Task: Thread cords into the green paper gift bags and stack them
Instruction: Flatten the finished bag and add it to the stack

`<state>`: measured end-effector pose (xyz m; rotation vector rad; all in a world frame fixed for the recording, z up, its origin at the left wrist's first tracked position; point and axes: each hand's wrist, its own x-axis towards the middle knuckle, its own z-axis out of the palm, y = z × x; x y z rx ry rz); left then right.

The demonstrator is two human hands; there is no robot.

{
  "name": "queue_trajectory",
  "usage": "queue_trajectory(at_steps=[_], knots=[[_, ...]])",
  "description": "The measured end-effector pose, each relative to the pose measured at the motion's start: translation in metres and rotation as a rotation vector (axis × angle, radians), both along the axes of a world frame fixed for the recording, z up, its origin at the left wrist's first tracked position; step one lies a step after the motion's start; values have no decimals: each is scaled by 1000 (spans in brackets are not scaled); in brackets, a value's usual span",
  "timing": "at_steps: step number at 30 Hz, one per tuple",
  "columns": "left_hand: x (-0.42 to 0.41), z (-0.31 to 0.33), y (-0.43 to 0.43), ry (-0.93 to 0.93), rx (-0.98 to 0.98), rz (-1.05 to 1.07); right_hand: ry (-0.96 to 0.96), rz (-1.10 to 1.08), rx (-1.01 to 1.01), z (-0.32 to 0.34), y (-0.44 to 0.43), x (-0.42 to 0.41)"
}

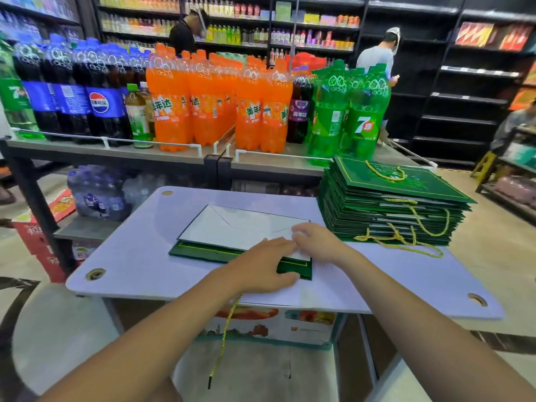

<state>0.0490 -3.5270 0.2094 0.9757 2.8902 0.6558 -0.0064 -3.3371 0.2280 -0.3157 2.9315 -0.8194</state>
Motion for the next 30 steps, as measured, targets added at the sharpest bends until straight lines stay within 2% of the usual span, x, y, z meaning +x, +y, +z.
queue_trajectory(at_steps=[2,4,6,8,11,12,15,17,20,22,24,27,29,30], knots=[[7,5,-11,46,-5,34,43,20,39,-8,0,2],[15,8,-26,192,-112,129,114,47,115,-15,3,2],[24,8,-40,263,-235,240,166,61,155,-24,5,1],[30,11,-52,187,-273,321,200,56,146,-30,6,1],[34,24,-72,-20,-174,361,219,56,134,-34,8,-1],[35,33,-78,-132,-79,357,224,59,139,-34,8,-1],[41,69,-89,-567,376,294,243,65,158,-37,7,-3],[39,89,-93,-754,675,233,249,60,158,-36,7,-3],[29,101,-88,-931,1111,115,253,51,146,-36,7,-2],[16,102,-78,-923,1197,47,260,47,128,-38,8,-2],[-3,95,-66,-768,1045,73,272,52,127,-39,9,-3],[-29,71,-55,-370,561,158,274,55,97,-42,11,-4],[-37,52,-54,-192,239,150,274,46,76,-44,13,-6],[-37,46,-55,-149,154,167,275,41,66,-45,13,-6]])
